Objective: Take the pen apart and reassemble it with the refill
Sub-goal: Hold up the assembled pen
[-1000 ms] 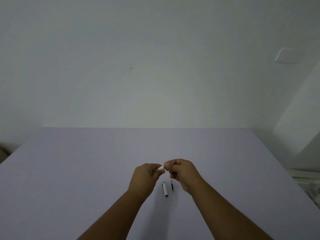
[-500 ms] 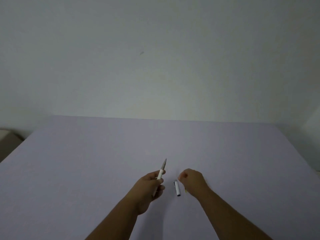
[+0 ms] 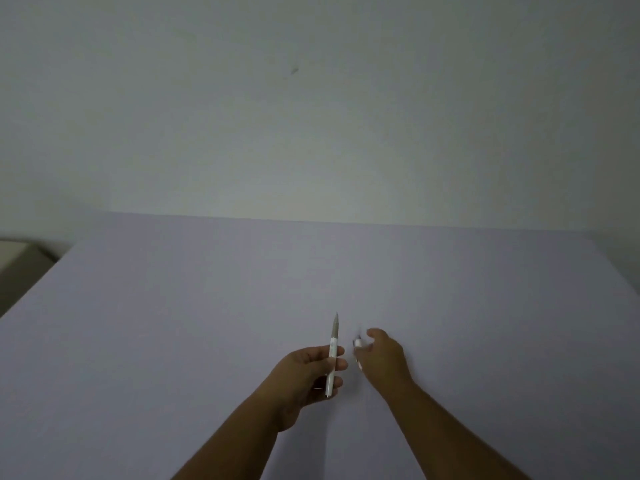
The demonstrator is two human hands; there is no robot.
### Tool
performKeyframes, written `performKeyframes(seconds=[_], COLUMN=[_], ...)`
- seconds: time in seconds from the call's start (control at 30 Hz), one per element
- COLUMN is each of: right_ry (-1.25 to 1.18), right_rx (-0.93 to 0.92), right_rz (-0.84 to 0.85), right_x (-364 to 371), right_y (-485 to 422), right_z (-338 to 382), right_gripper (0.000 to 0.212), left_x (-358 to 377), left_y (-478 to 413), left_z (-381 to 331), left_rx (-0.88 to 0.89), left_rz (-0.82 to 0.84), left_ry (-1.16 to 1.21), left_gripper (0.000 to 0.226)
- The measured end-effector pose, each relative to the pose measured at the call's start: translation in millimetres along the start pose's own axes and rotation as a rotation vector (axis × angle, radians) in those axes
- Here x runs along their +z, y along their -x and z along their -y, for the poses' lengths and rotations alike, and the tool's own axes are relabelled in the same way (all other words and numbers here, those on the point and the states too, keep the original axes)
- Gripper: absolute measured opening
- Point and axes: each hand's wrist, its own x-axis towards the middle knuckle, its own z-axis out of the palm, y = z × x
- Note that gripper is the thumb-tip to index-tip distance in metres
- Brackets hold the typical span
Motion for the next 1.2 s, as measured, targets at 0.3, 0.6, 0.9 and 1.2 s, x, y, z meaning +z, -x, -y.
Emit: performKeyframes(seconds=[0.3,0.6,0.9,1.2], right_ry=[-0.950,-0.770,-0.762,-0.417], right_rx=[0.113,0.046,0.033,0.118], right_rz=[0.183,0.336,0.336,0.047], right_x=[-64,-69,-73,-66], right_y=[-5,22,33,20], right_z=[60,50,47,18], right_gripper=[0.008,0.005,0.009,0.021], left_x=[17,24,31,33], left_y=[11,26,30,8], left_z=[-13,-15,-12,9], left_rx=[-0.017,0.038,0.072,-0.024], left_rz=[0.024,0.024,0.008,-0.051], left_ry=[-0.105,-0.058,-0.079,-0.015], left_gripper=[0.020,0.017,0.018,0.019])
